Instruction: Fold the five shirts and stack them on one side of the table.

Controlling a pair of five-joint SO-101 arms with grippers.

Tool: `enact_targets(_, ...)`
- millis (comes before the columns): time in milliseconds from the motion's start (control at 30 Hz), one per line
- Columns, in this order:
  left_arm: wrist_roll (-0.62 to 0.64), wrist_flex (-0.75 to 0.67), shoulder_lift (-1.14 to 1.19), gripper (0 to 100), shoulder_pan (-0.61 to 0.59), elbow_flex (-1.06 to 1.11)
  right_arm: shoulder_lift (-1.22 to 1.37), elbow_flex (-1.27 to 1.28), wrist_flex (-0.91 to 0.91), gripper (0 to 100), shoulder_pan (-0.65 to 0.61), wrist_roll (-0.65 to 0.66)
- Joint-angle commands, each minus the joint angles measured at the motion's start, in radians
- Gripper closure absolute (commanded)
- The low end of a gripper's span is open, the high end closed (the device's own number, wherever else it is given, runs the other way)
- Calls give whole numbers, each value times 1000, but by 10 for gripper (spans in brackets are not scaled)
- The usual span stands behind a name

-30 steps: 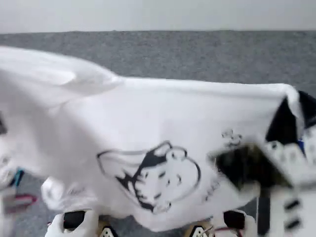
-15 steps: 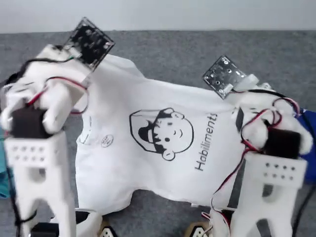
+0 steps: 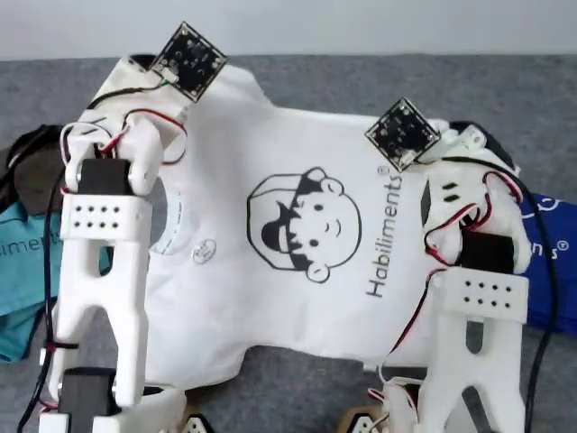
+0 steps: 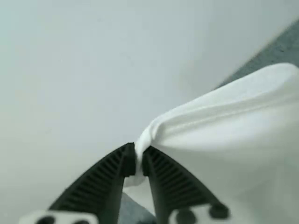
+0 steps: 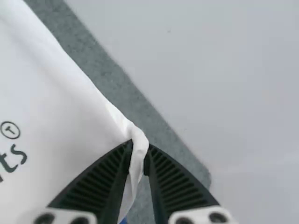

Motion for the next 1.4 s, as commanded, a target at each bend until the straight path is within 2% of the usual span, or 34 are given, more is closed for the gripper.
enact_targets(0, -6, -118, 3, 986, 3, -10, 31, -11, -101, 988, -2, 8)
enact_targets(233, -8, -232, 11, 986, 6, -10, 151, -11, -285, 988, -7, 9)
enact_targets(433, -9, -192, 6, 986, 5, -4, 208, -11, -340, 988, -25, 9)
enact_targets(600, -9, 26, -3, 986, 9, -10, 188, -11, -228, 988, -65, 5)
enact_targets(933, -9, 643, -137, 986, 11, -2, 50, -6, 397, 988, -70, 3)
enact_targets(1133, -9, 957, -155, 986, 11, -2, -21, -5, 661, 988, -70, 3)
enact_targets(1233, -11, 1068, -153, 986, 11, 8, -24, -3, 768, 988, -70, 3)
enact_targets(1367, -38, 1106, -157, 986, 9, 120, -27, 60, 789, 988, -70, 3)
